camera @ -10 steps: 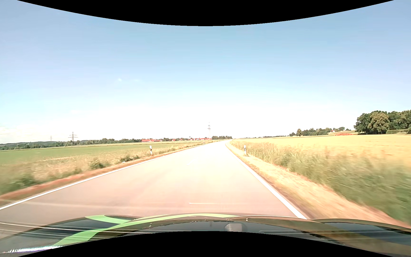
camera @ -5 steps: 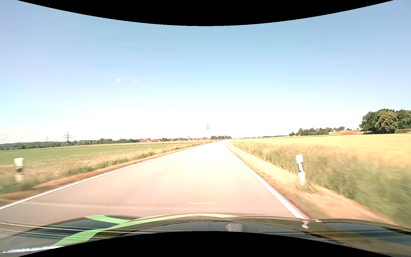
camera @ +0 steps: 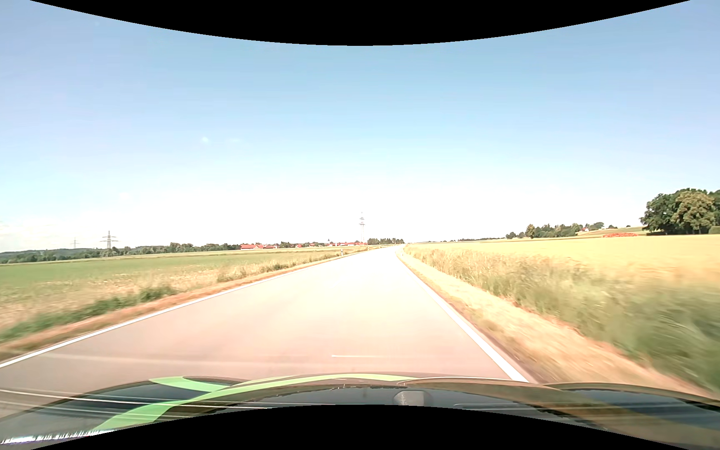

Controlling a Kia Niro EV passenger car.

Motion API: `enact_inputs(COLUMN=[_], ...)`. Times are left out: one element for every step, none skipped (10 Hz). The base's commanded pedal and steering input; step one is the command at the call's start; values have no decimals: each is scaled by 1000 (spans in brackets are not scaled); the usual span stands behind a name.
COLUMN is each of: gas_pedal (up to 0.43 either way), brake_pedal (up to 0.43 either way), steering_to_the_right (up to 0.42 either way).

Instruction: Follow the waypoints while adhering to traffic rules and regulations

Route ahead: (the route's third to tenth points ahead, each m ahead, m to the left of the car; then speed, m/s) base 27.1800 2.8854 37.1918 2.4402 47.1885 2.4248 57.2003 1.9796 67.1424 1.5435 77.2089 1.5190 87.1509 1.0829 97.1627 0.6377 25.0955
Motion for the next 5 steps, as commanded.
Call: enact_inputs(gas_pedal=[331, 331, 331, 331, 331], brake_pedal=[0, 0, 0, 0, 0], steering_to_the_right=[-1, -1, -1, 0, -1])
